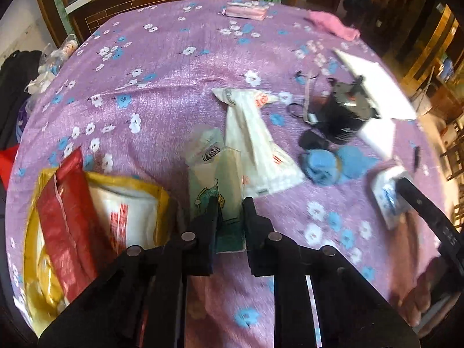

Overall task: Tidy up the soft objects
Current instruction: 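Grasp the teal tissue pack with the left tool while the right tool grasps a white printed packet, then place the tissue pack and white packet into the foam box, opening both tools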

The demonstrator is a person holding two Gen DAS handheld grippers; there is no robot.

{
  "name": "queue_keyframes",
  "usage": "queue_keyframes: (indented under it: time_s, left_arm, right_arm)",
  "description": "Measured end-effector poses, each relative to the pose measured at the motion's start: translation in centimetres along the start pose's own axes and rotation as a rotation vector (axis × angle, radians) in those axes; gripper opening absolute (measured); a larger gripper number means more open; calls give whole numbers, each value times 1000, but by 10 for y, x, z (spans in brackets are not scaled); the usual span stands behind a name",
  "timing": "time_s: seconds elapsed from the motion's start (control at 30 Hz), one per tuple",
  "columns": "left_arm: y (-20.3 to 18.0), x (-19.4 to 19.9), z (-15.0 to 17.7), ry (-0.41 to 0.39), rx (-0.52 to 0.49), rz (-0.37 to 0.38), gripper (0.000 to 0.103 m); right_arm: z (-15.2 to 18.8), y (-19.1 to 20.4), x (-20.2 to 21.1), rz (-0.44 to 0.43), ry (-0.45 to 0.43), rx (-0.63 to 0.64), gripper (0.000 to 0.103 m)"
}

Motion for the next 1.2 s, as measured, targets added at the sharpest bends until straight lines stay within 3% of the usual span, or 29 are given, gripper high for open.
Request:
queue_keyframes:
  time_s: [0.13, 0.27, 0.5, 0.7, 0.83, 1.03, 1.2]
  left_arm:
    - [-14, 25, 18, -27, -8, 82, 14]
    - [-23, 59, 41, -75, 19, 225, 14]
    - [5, 122, 76, -134, 122, 369, 14]
    - [81, 178, 86, -240, 211, 337, 14]
    - [129, 184, 78, -279, 259, 295, 14]
    - [180, 144, 55, -233, 256, 236, 14]
    - [188, 98, 44, -180, 213, 220, 14]
  right_arm:
    - [-2, 11, 4, -22, -27, 35, 30]
    - [-4, 28, 9, -93, -58, 76, 30]
    - [-1, 60, 21, -189, -90, 133, 30]
    - [42, 163, 54, -397, -42, 170, 30]
    - [65, 226, 50, -464, 13, 237, 29]
    - [72, 297, 9, -393, 65, 372, 29]
    - [98, 313, -30, -261, 115, 480, 29]
Point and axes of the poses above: each gripper's, at about its wrist camera, not at the fingertips, and x roughly against the way its jaws point, y to its left, z to its underside, the point moved 10 cm from there along -x, roughly the way its jaws point, and after that the axes turned 6 degrees about x, right-handed, at the moved point
